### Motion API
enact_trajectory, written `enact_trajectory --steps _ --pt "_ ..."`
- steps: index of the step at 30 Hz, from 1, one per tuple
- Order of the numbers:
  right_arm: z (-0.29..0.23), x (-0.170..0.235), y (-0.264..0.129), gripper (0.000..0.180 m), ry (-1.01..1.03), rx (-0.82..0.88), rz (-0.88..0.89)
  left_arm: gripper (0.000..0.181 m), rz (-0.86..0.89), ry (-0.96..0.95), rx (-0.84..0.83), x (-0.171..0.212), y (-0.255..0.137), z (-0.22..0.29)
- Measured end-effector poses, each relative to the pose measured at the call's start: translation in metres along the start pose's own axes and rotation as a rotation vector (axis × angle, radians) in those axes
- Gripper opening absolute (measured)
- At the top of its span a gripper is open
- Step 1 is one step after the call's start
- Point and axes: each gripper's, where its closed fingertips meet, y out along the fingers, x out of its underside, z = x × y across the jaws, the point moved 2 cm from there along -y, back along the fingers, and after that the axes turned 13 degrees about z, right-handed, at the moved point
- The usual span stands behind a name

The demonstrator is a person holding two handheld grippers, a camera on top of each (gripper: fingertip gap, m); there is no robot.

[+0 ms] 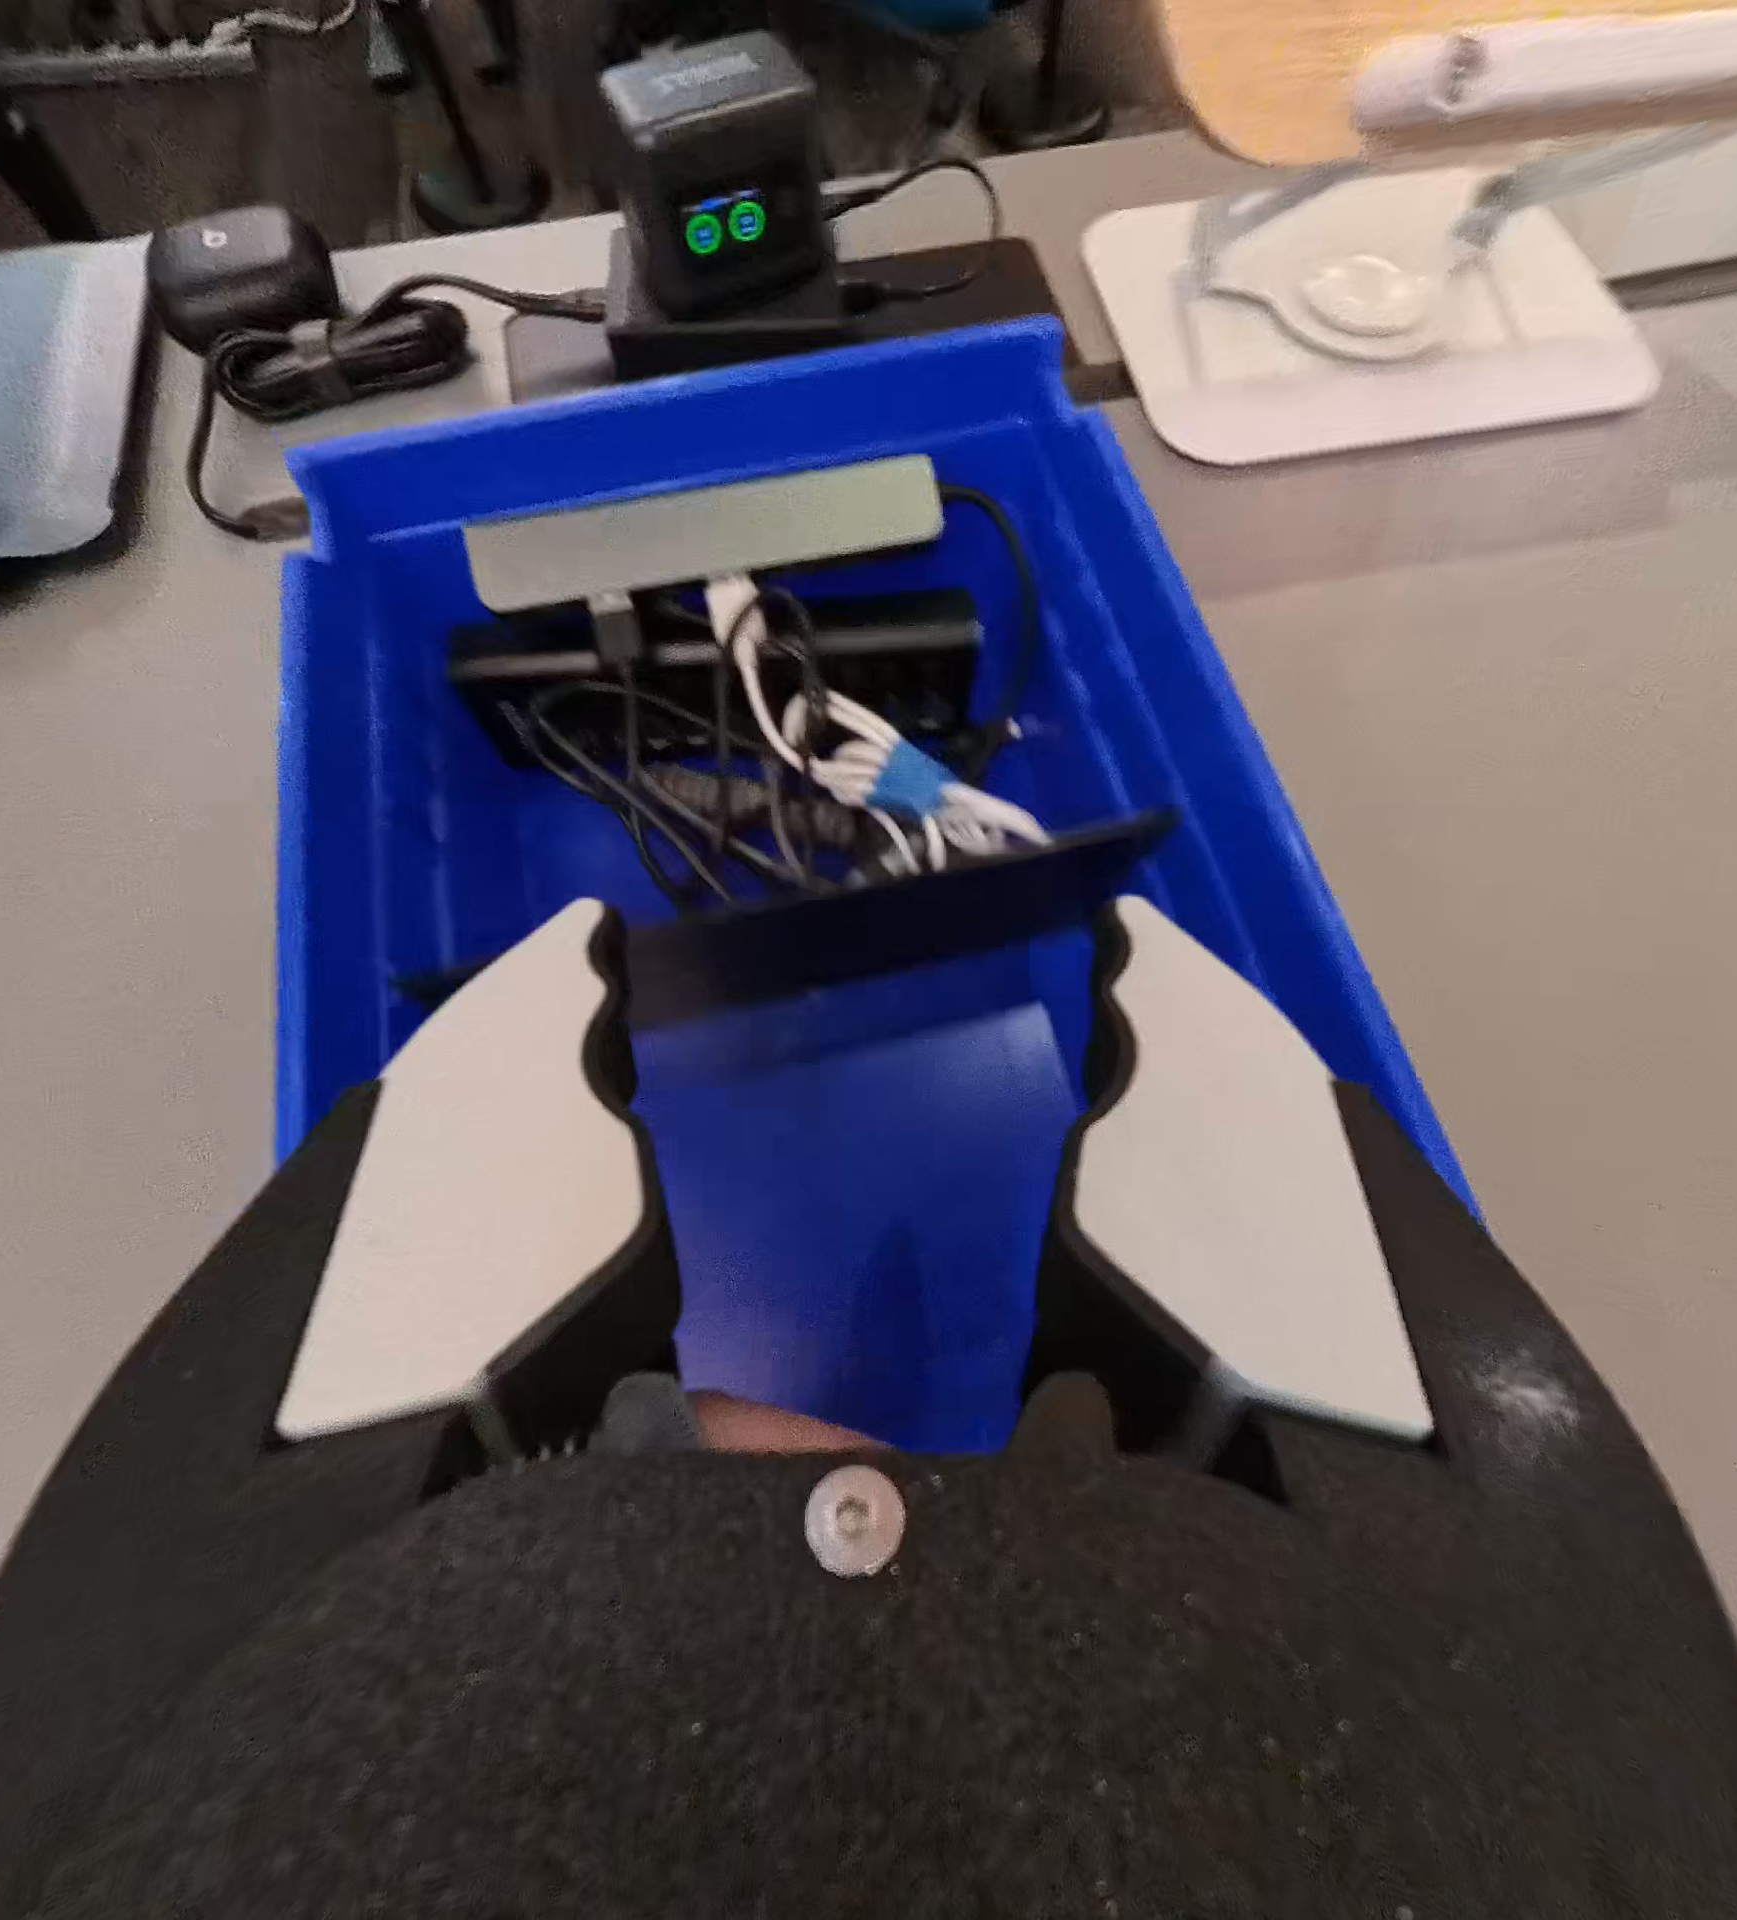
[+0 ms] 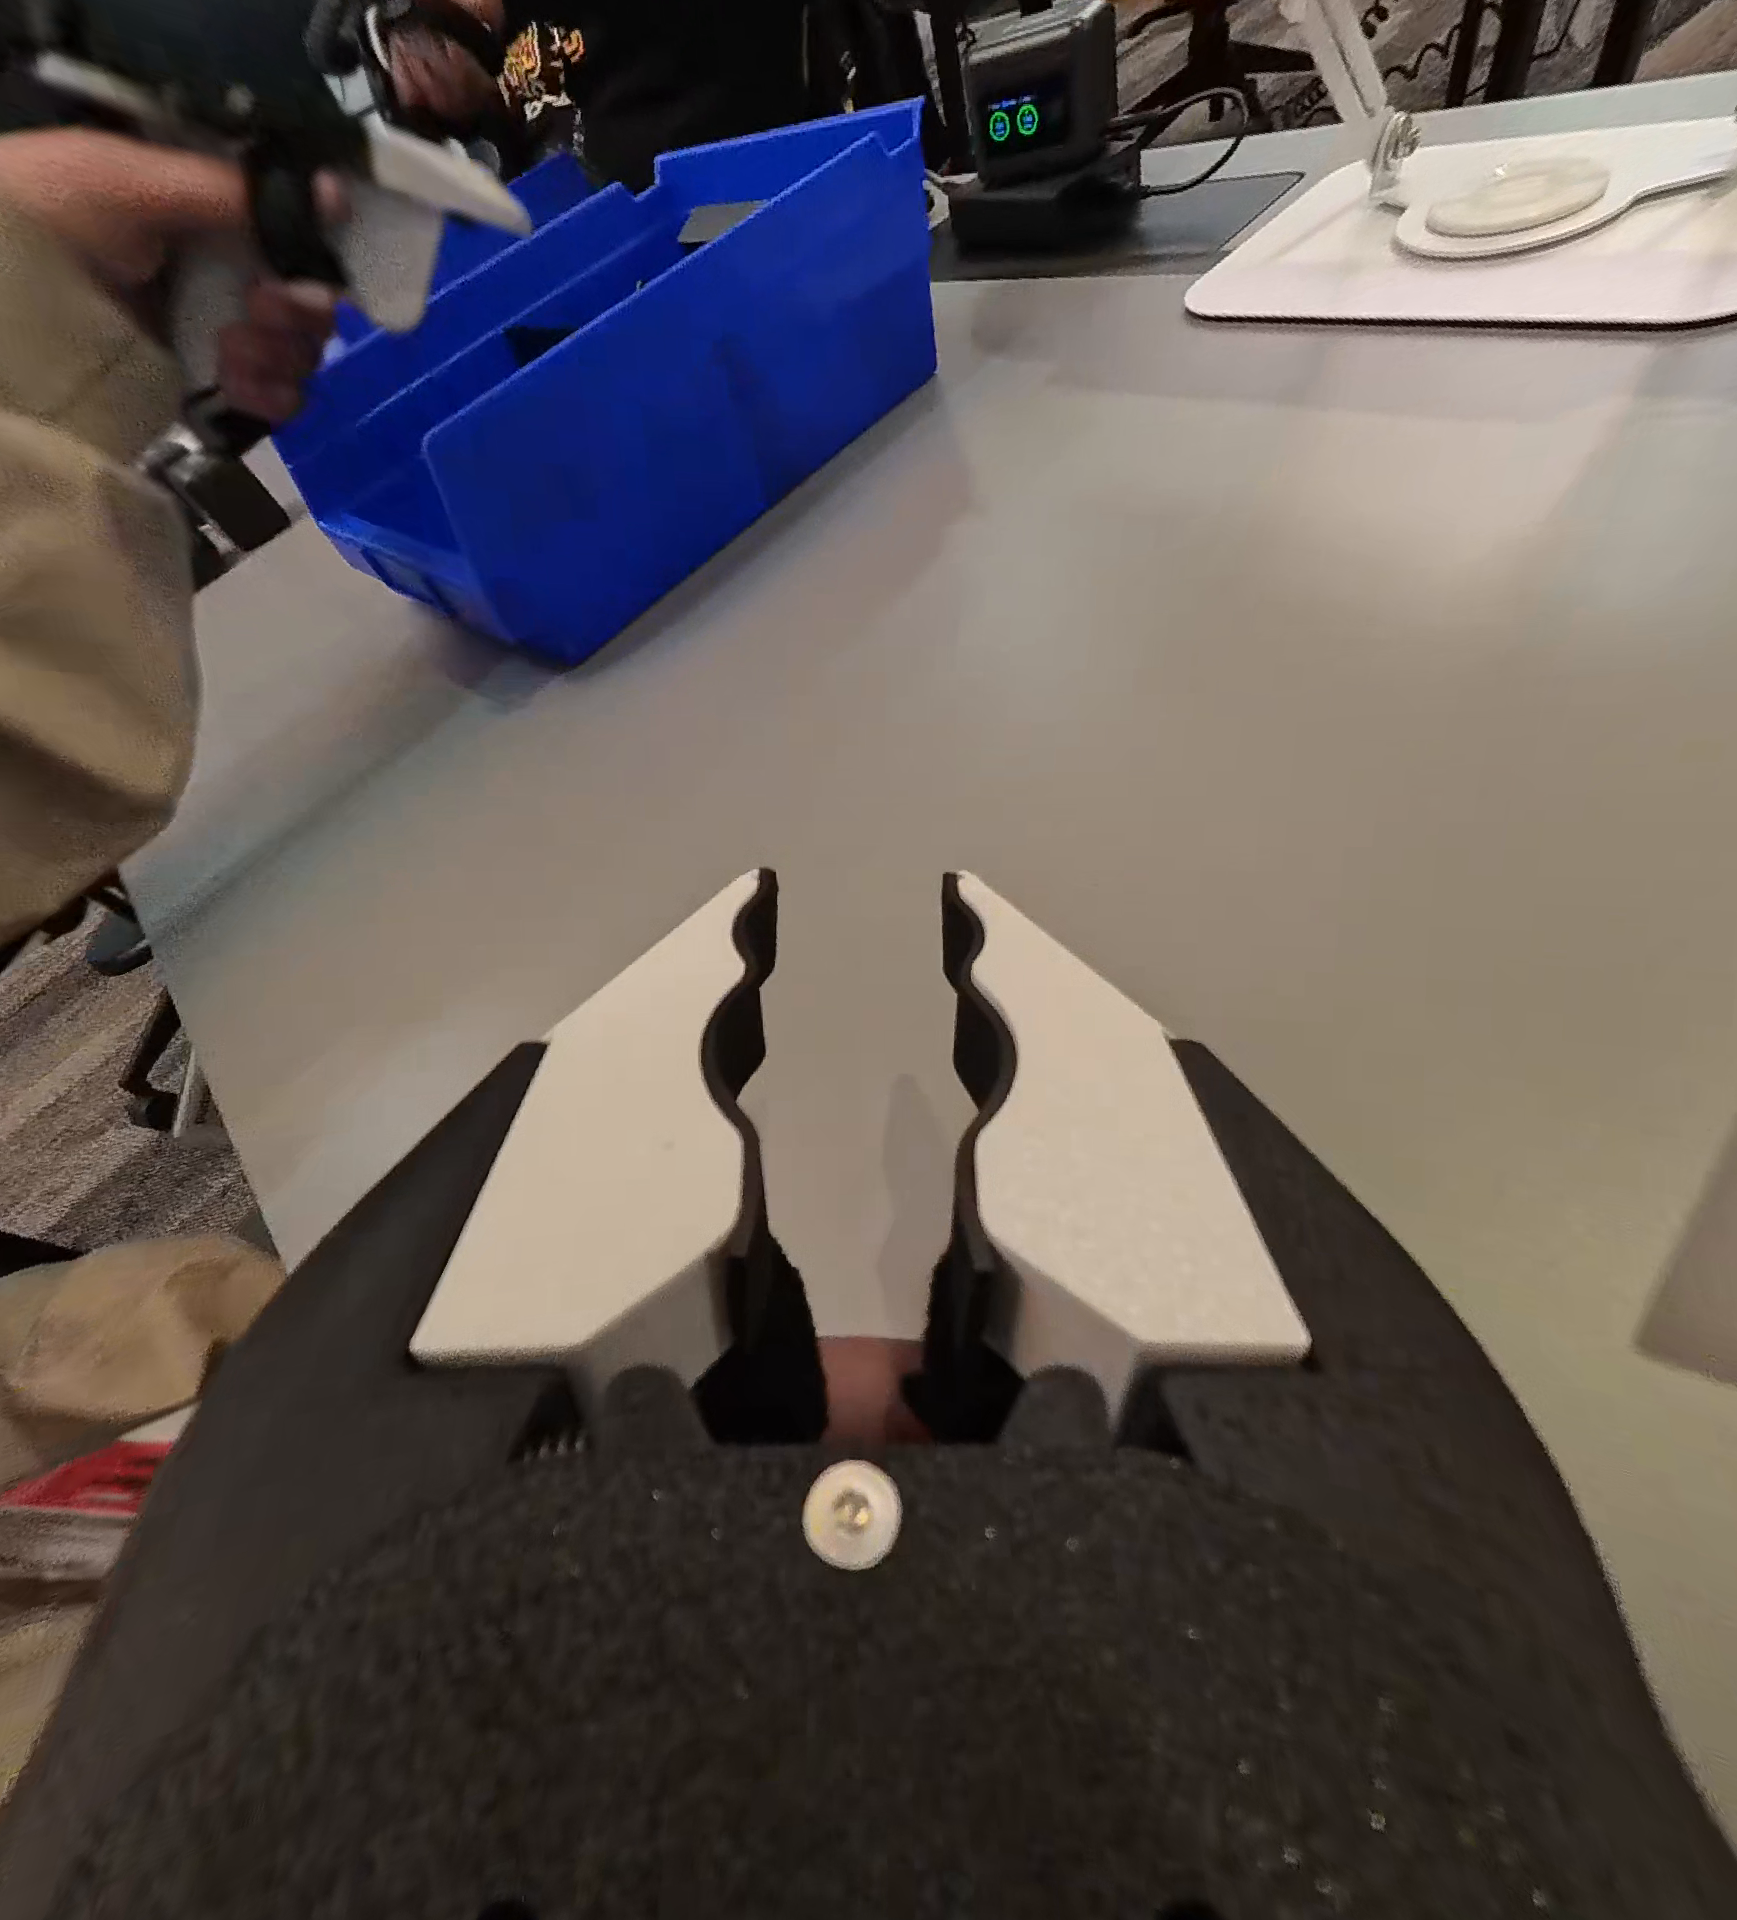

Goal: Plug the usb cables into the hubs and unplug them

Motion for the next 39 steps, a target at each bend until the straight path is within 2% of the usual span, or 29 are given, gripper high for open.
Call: enact_trajectory --steps 4,9,14,24,29,31,35,39 --pt "0.009 -0.003 -0.003 0.031 0.018 0.018 0.009 0.106 -0.06 0.001 -0.115 -0.023 0.066 -0.03" --pt "0.013 -0.003 -0.007 0.031 0.084 0.005 0.017 0.125 -0.223 0.002 -0.138 -0.016 0.129 -0.036" --pt "0.017 0.004 -0.012 0.032 0.099 0.007 -0.006 0.14 -0.281 -0.032 -0.133 -0.01 0.147 -0.028" --pt "0.016 0.009 -0.015 0.032 0.155 -0.026 -0.031 0.146 -0.322 -0.023 -0.257 -0.005 0.158 -0.037" --pt "0.012 0.01 -0.018 0.032 0.168 -0.04 -0.035 0.144 -0.346 -0.025 -0.271 0.001 0.158 -0.036" --pt "0.012 0.01 -0.019 0.032 0.166 -0.041 -0.037 0.136 -0.345 -0.029 -0.257 -0.002 0.158 -0.031" --pt "0.013 0.011 -0.019 0.032 0.169 -0.04 -0.04 0.089 -0.324 -0.02 -0.209 -0.012 0.156 -0.019" --pt "0.013 0.012 -0.02 0.032 0.169 -0.037 -0.044 0.076 -0.296 -0.029 -0.159 -0.02 0.15 -0.015"
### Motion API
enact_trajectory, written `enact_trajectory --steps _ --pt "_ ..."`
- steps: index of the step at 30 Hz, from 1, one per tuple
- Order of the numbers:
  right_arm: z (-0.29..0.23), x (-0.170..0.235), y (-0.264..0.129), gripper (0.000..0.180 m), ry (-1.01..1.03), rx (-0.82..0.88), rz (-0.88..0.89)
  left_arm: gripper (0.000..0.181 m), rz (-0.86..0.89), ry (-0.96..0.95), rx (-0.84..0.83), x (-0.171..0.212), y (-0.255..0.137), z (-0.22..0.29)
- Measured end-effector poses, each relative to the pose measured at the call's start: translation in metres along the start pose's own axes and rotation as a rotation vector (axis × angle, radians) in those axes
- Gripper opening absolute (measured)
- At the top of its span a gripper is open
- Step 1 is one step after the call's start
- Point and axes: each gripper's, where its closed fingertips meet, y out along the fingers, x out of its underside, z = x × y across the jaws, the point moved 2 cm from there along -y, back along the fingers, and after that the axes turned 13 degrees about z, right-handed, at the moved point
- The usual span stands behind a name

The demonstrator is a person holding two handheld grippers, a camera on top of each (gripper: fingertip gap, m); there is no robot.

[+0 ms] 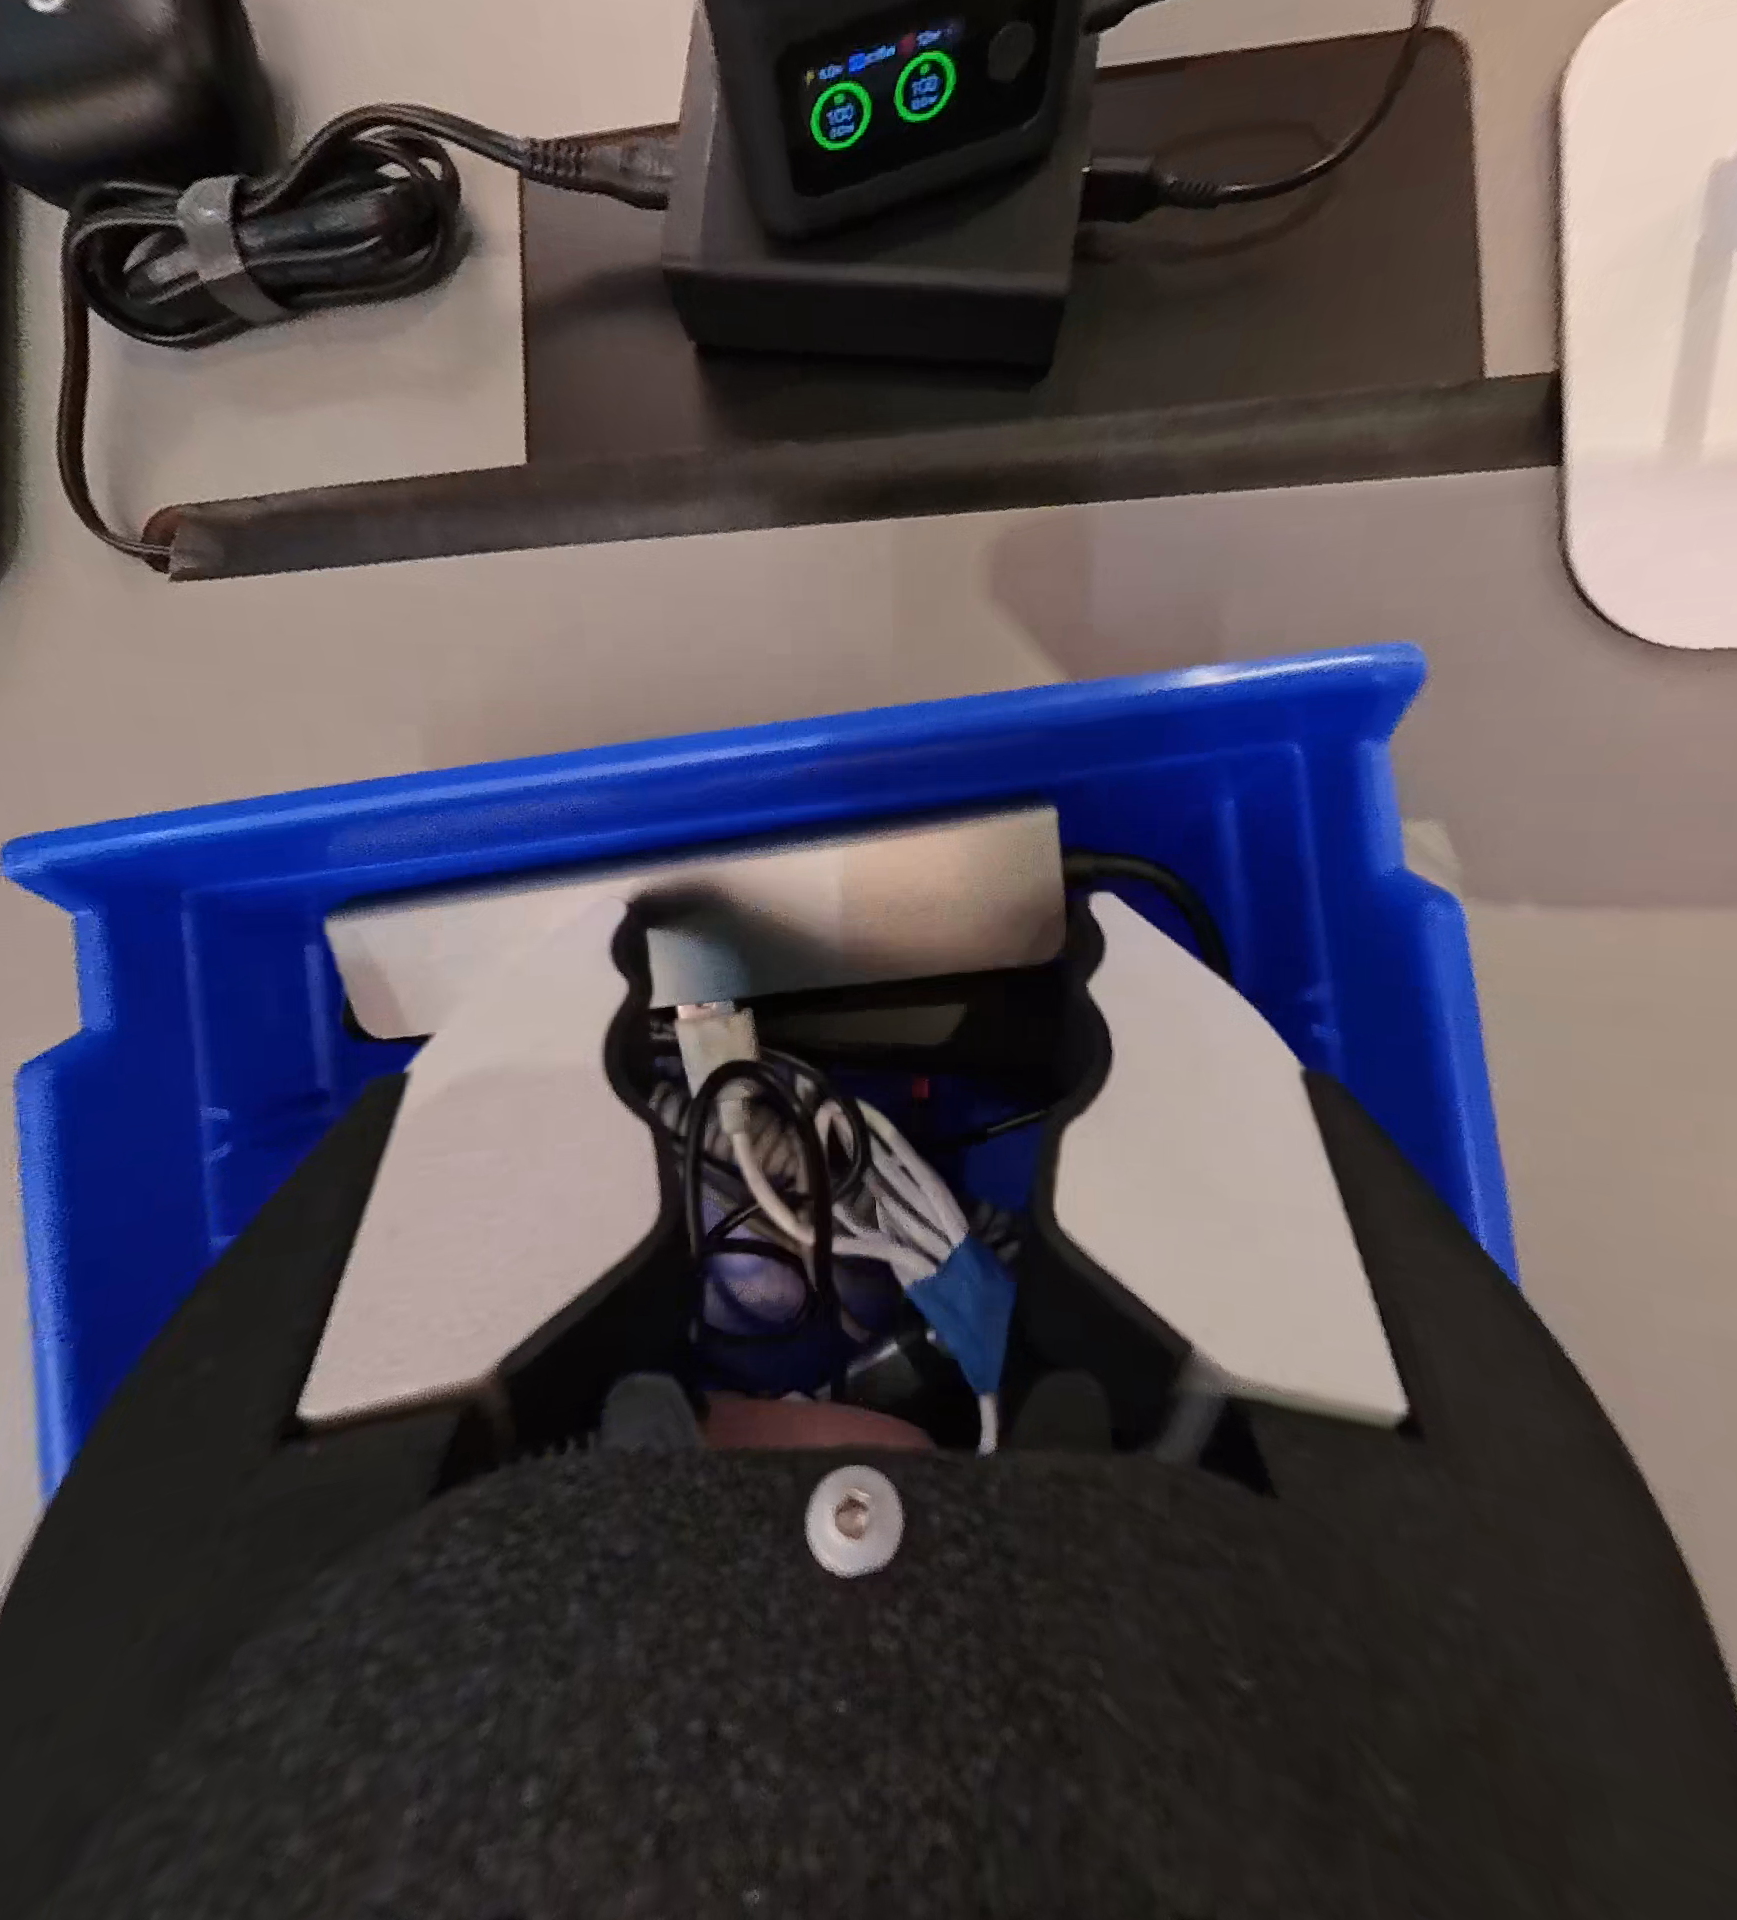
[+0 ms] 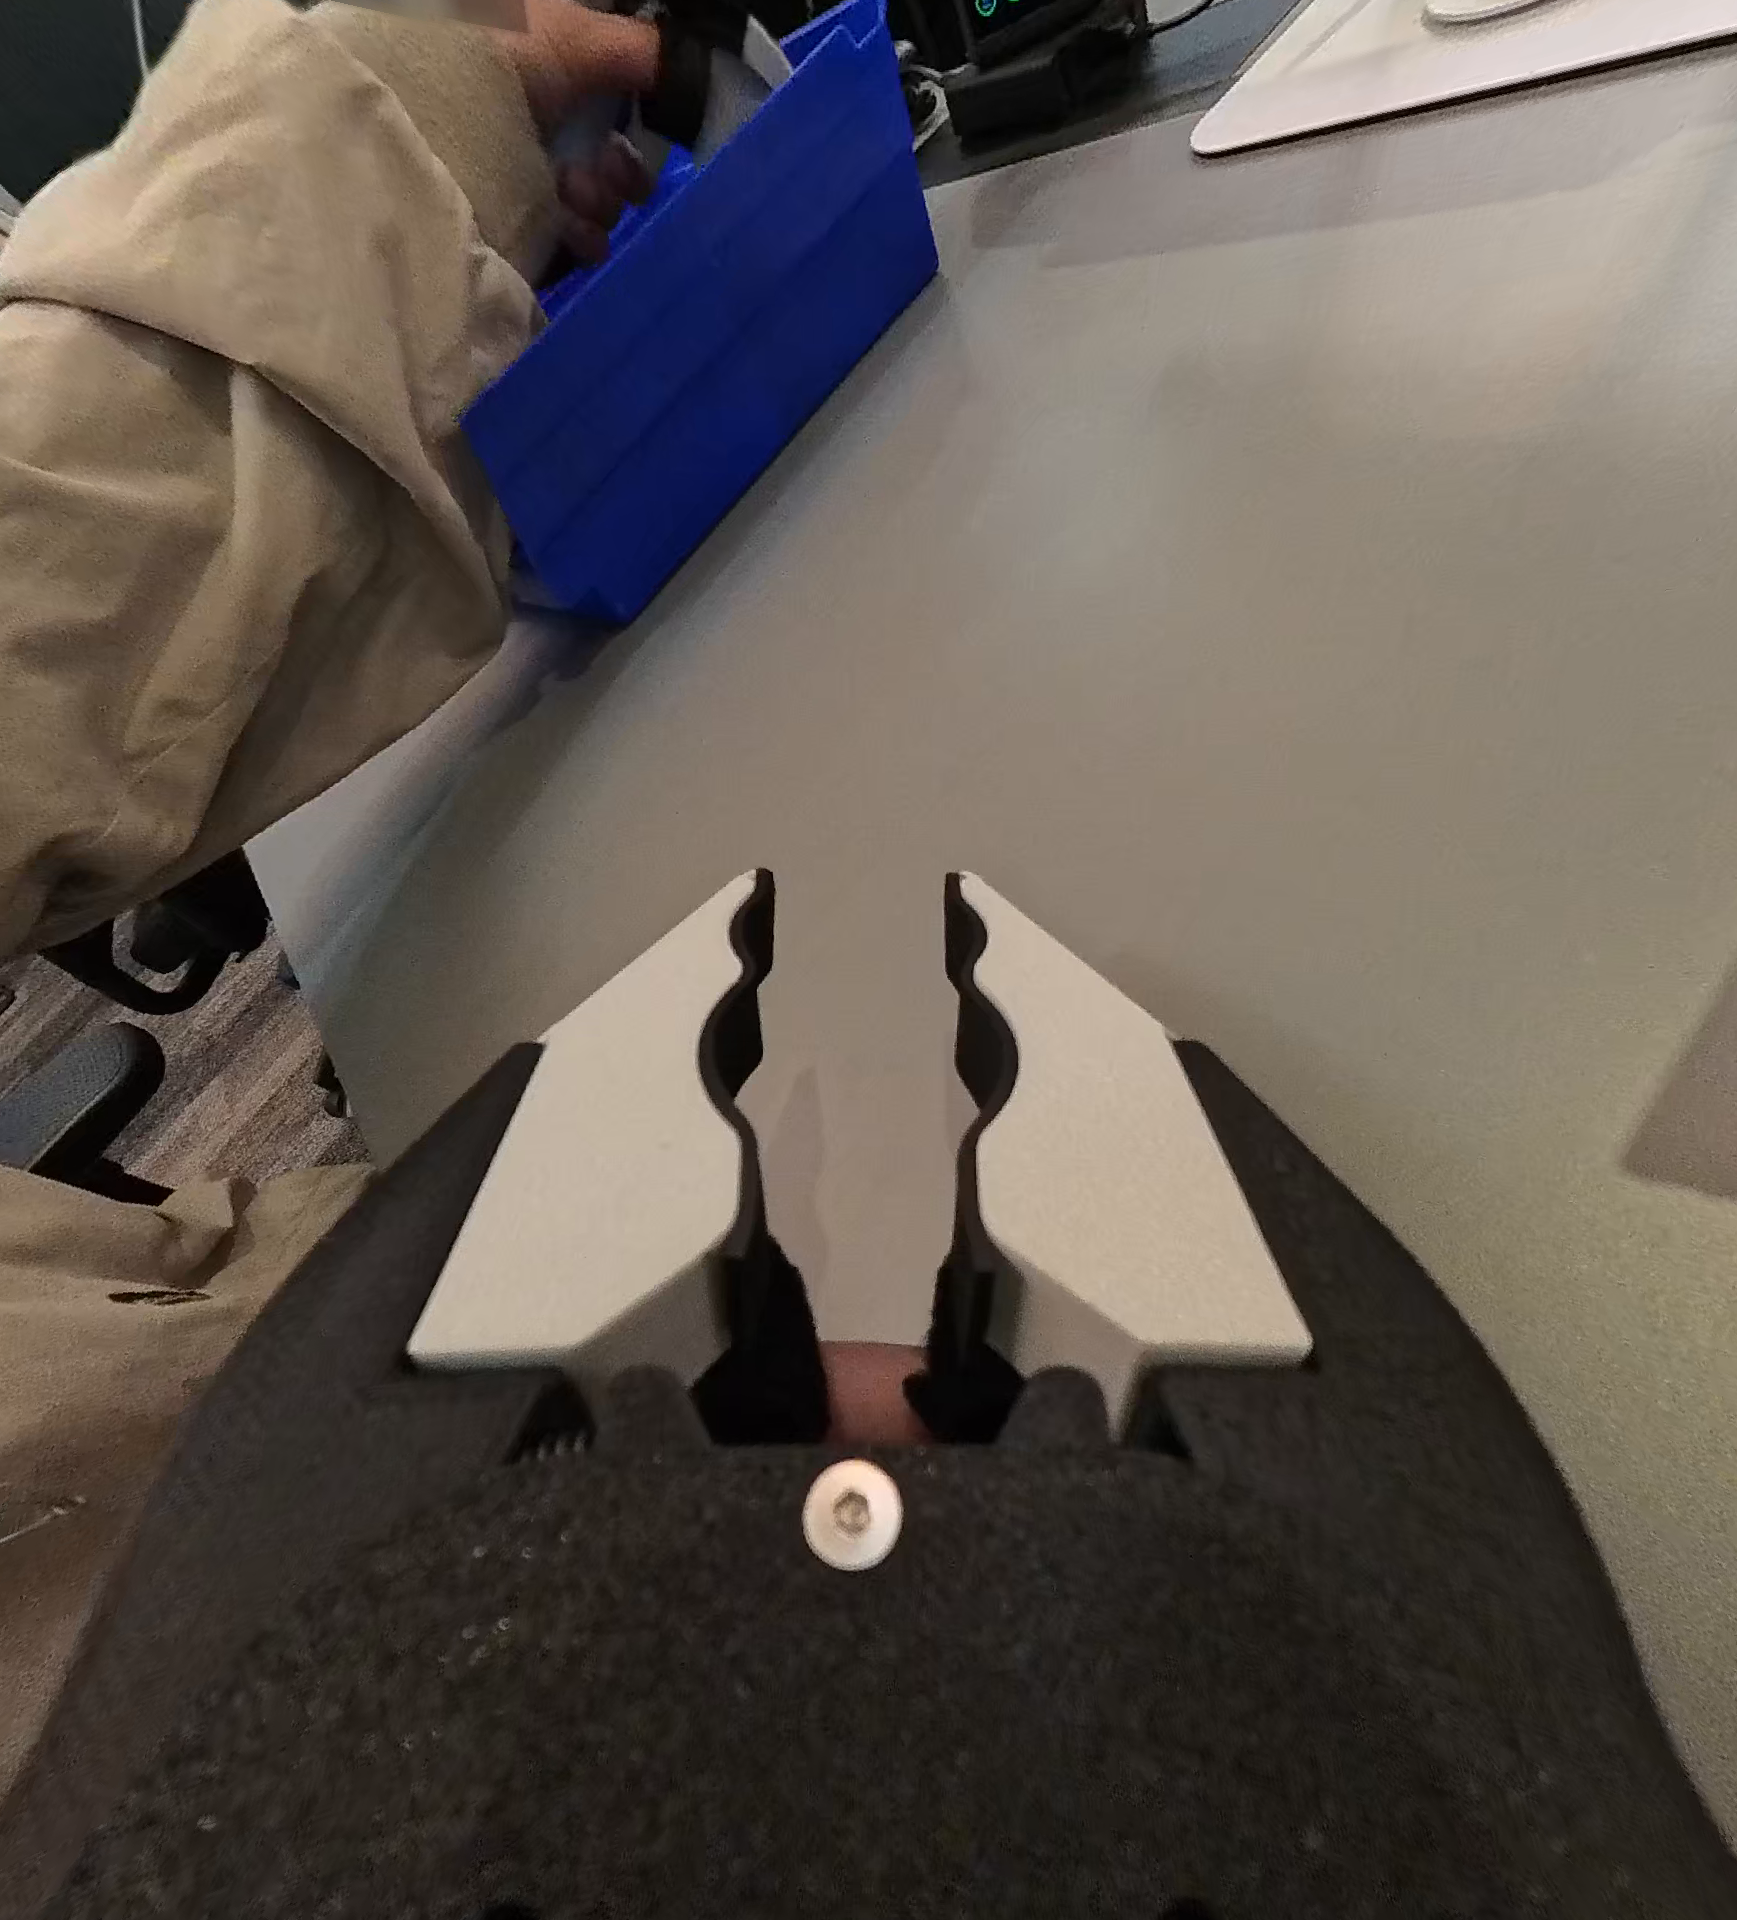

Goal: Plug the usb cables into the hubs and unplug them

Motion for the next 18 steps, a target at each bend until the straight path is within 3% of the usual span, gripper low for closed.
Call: enact_trajectory --steps 3,7,10,15,17,18 --pt "0.001 0.0 0.0 0.032 -0.005 0.006 -0.001 0.077 0.073 0.081 0.124 -0.013 -0.015 0.004" --pt "0.002 0.0 0.0 0.032 -0.012 0.01 -0.002 0.071 0.141 0.489 0.224 -0.016 -0.028 0.017" --pt "0.002 0.0 0.001 0.032 -0.019 0.011 -0.003 0.065 0.107 0.718 0.192 -0.006 -0.016 0.022" --pt "0.002 0.001 0.003 0.032 -0.04 0.023 -0.012 0.043 0.061 0.726 0.194 -0.002 0.003 0.026" --pt "0.003 0.002 0.003 0.032 -0.046 0.026 -0.017 0.049 0.053 0.759 0.187 0.003 0.008 0.03" --pt "0.003 0.003 0.004 0.032 -0.048 0.027 -0.021 0.043 0.066 0.788 0.159 0.003 0.009 0.03"
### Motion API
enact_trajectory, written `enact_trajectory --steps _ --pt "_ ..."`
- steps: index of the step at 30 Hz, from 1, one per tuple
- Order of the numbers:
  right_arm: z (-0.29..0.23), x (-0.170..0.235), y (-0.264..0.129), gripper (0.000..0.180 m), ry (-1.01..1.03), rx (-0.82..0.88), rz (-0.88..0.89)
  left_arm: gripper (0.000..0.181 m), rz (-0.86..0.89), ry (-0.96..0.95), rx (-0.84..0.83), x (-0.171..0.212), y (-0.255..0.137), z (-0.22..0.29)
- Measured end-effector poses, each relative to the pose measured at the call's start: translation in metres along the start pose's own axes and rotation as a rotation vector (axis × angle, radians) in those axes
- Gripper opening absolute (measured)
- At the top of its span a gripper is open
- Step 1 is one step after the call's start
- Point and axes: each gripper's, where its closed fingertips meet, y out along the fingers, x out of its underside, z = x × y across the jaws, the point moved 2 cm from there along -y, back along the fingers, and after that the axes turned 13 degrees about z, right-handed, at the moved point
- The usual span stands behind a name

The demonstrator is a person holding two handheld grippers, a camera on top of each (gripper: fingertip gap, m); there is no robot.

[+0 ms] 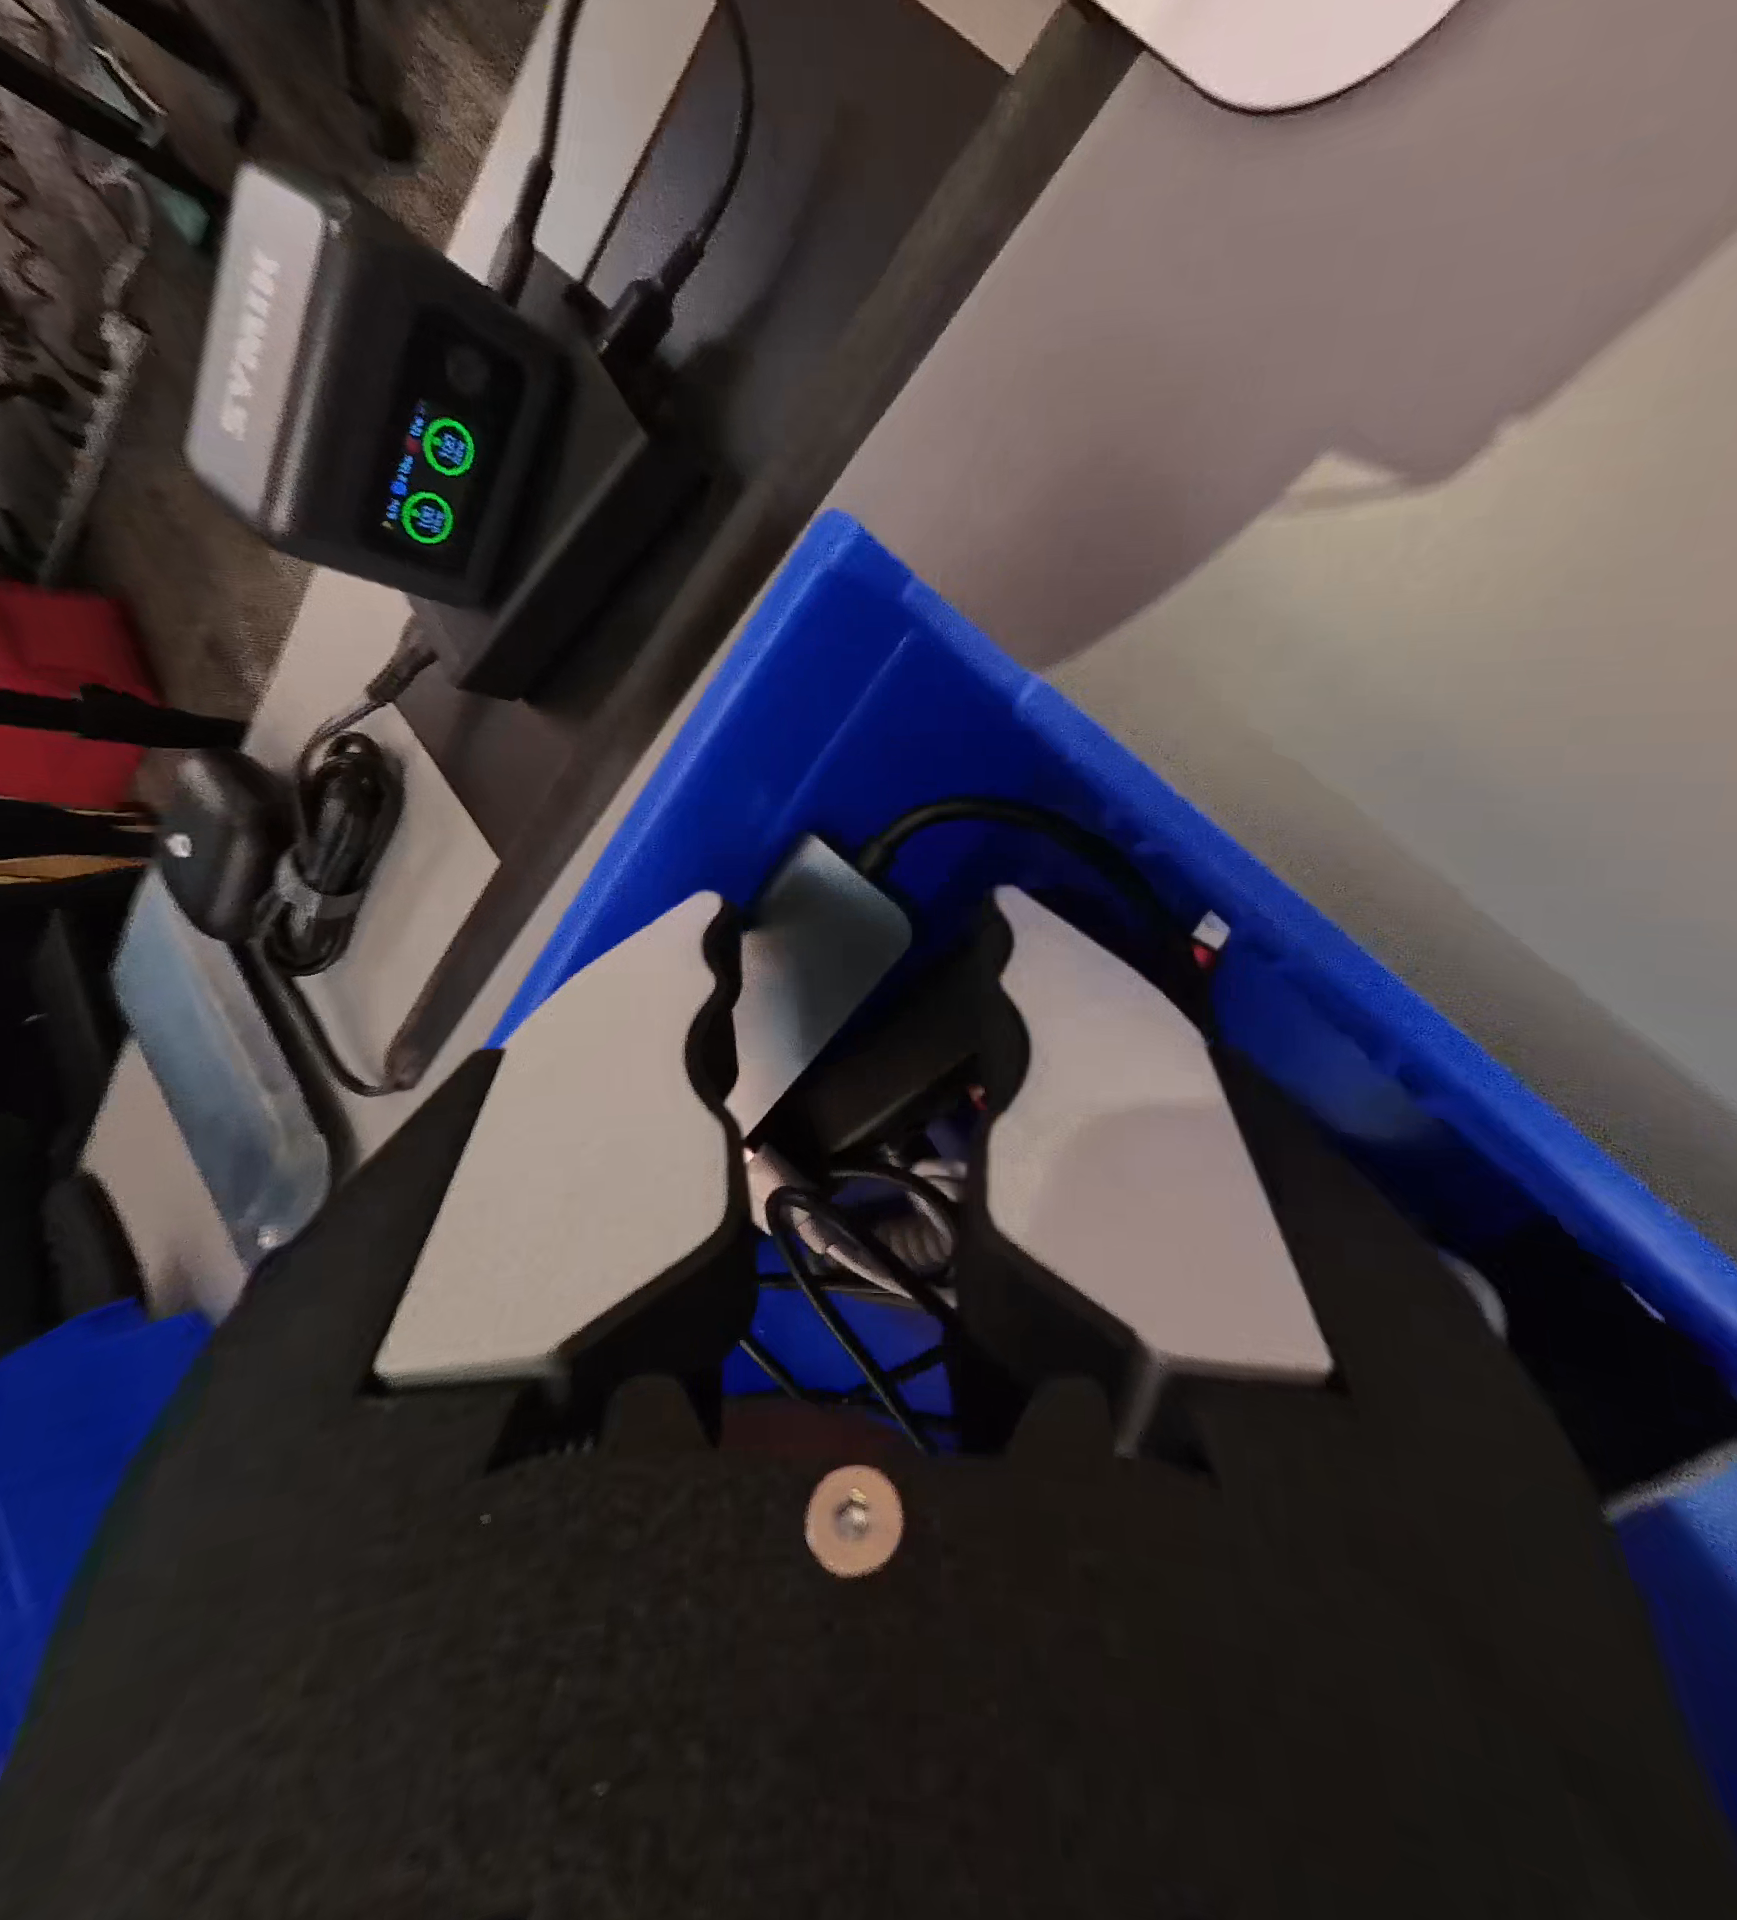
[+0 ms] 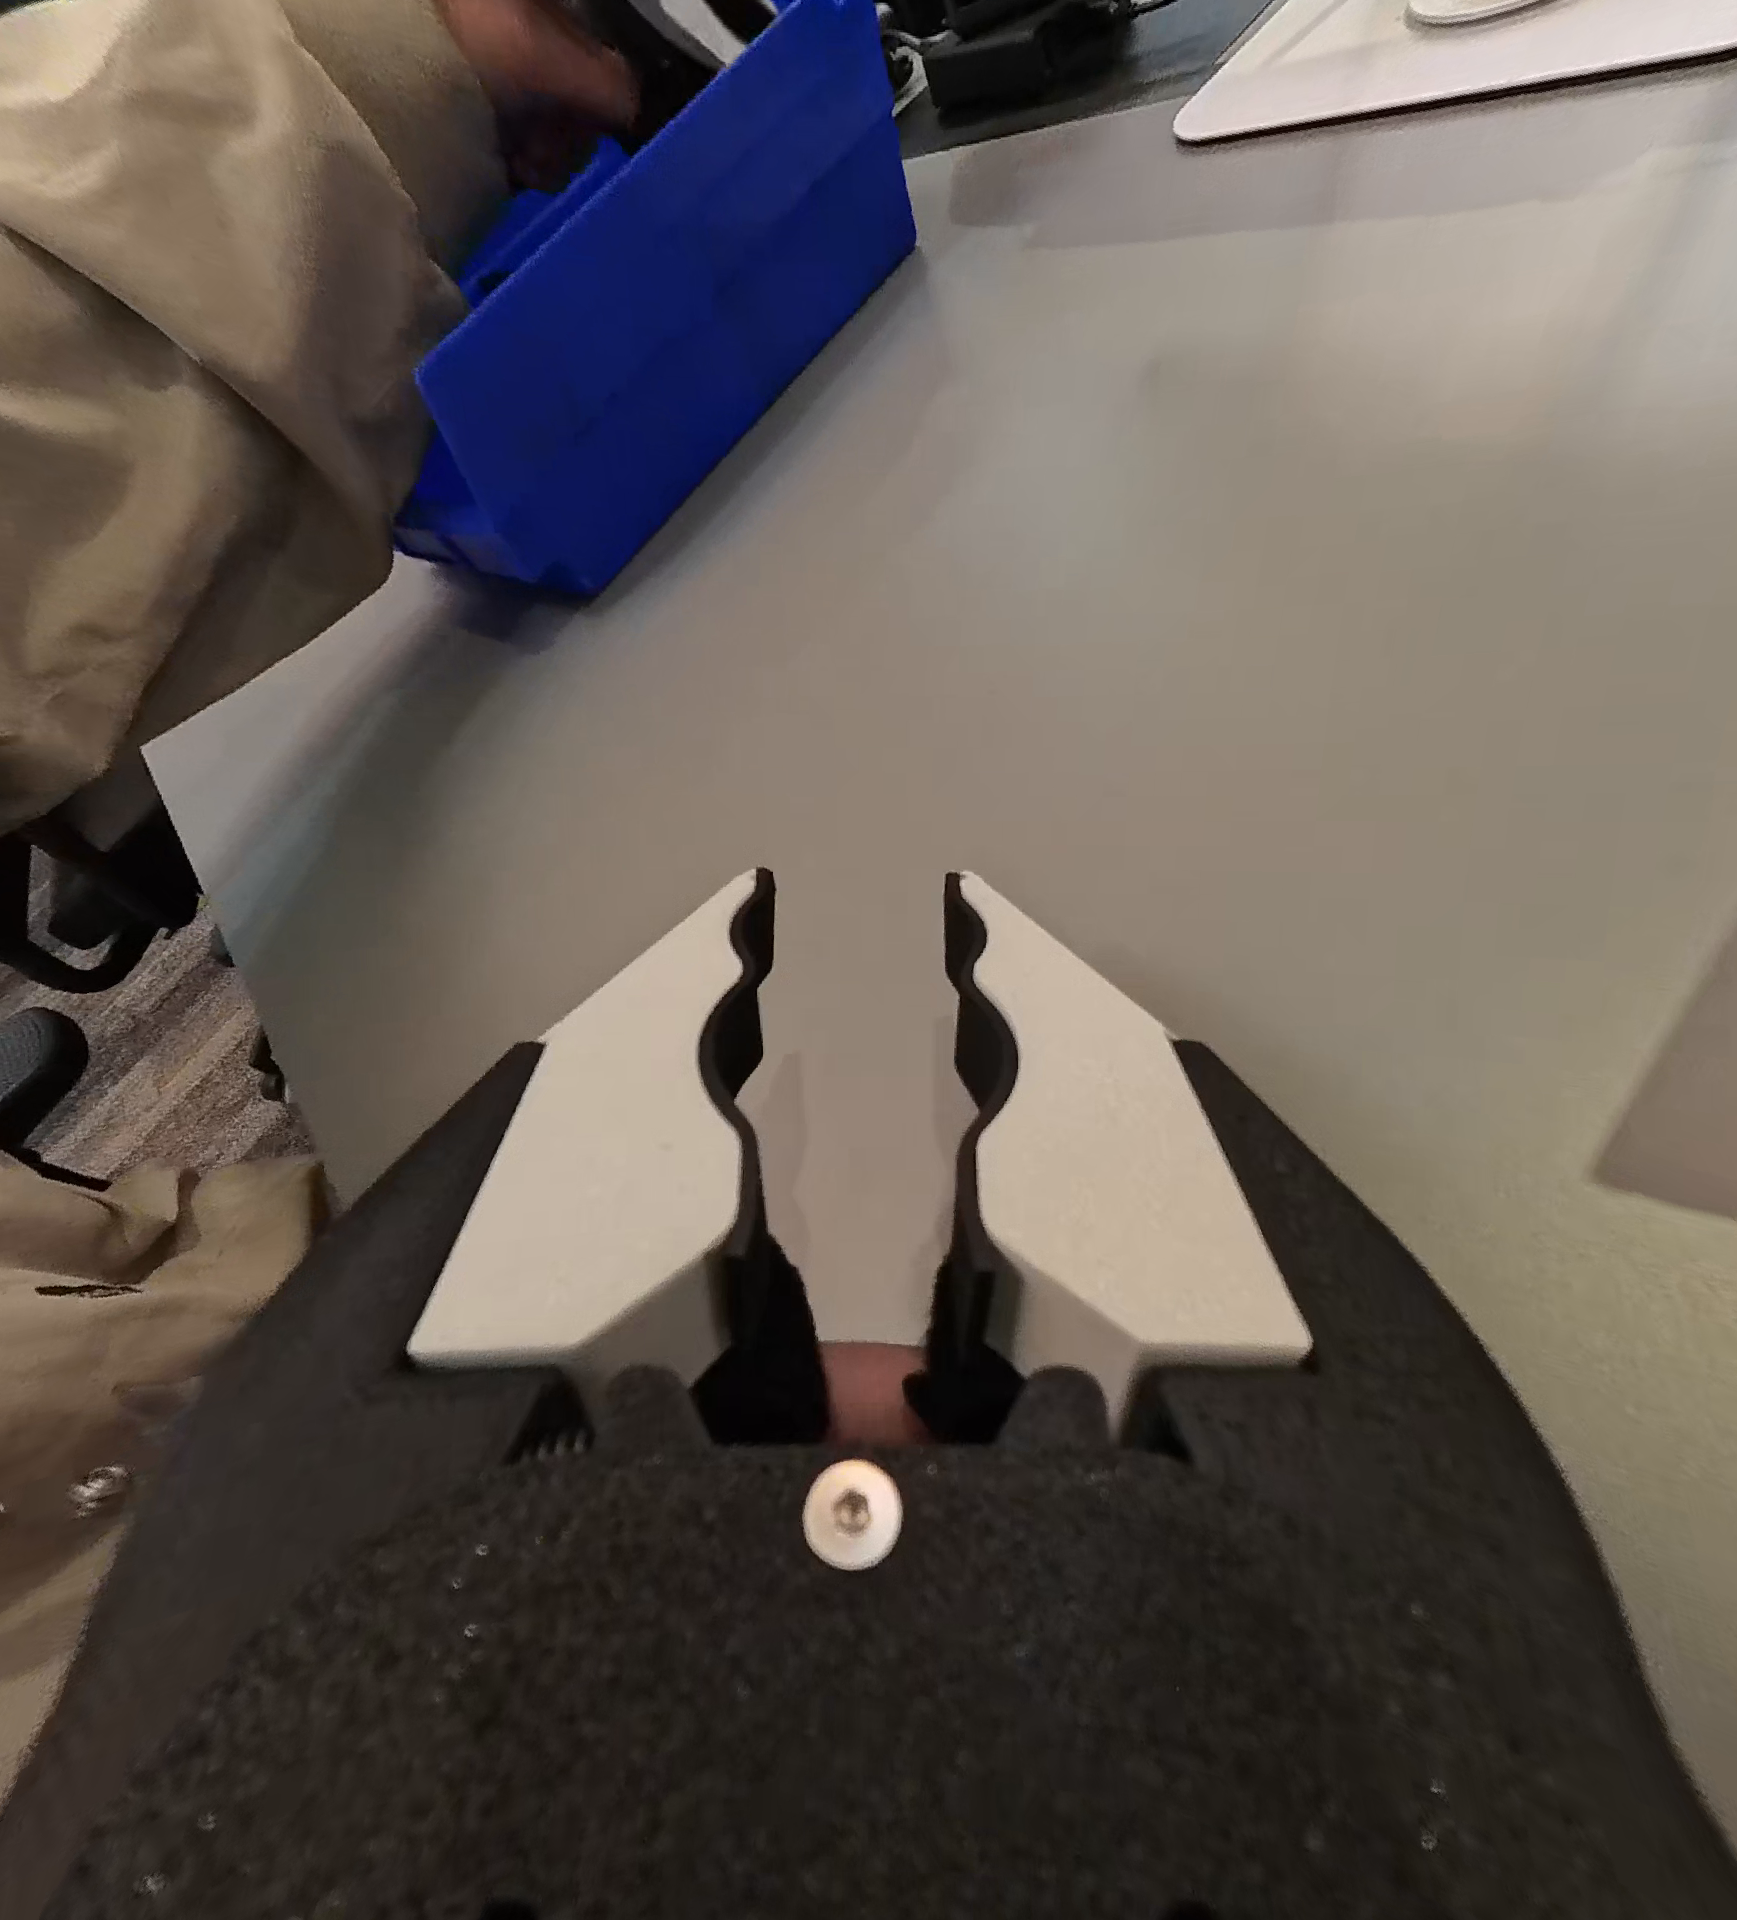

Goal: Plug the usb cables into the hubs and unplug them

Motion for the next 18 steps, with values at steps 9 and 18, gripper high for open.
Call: enact_trajectory --steps 9,18 --pt "-0.002 0.004 0.002 0.032 -0.025 0.001 -0.019 0.03 -0.022 0.145 -0.177 0.004 -0.001 -0.007" --pt "0.0 0.001 0.0 0.032 -0.018 0.007 -0.005 0.012 0.163 0.082 -0.409 -0.01 -0.071 -0.052"
